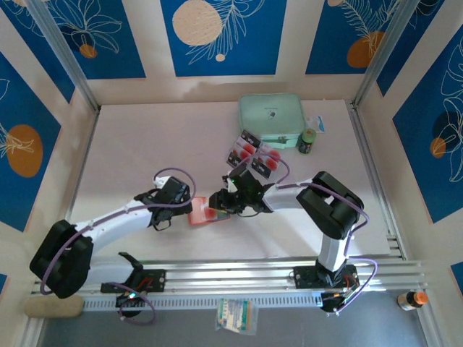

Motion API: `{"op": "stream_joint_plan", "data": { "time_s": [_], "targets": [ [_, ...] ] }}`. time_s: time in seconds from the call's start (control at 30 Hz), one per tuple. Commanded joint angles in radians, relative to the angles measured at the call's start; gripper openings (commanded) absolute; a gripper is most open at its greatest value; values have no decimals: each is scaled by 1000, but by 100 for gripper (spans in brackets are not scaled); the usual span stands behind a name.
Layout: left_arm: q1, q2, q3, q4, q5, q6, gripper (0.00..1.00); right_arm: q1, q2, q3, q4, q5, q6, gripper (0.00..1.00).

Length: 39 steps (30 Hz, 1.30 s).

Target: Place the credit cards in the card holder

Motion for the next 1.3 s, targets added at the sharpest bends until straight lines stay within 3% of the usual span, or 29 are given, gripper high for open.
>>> {"op": "stream_joint_plan", "data": {
  "time_s": [0.0, 0.2, 0.57, 1.03, 1.27],
  "targets": [
    [29, 1, 2, -57, -15, -50, 100, -5, -55, 50, -200, 14, -108, 39],
    [42, 53, -16, -9, 23, -31, 100, 2, -64, 149, -360, 62, -206, 37],
    [42, 162, 10, 39, 56, 24, 100, 28, 47, 270, -458, 101, -284, 17],
    [43, 188, 5, 78, 63, 54, 100, 98, 195, 400, -501, 84, -272, 10],
    [44, 153, 12, 67, 65, 62, 100, 87, 128, 397, -511, 83, -278, 8]
  ]
}}
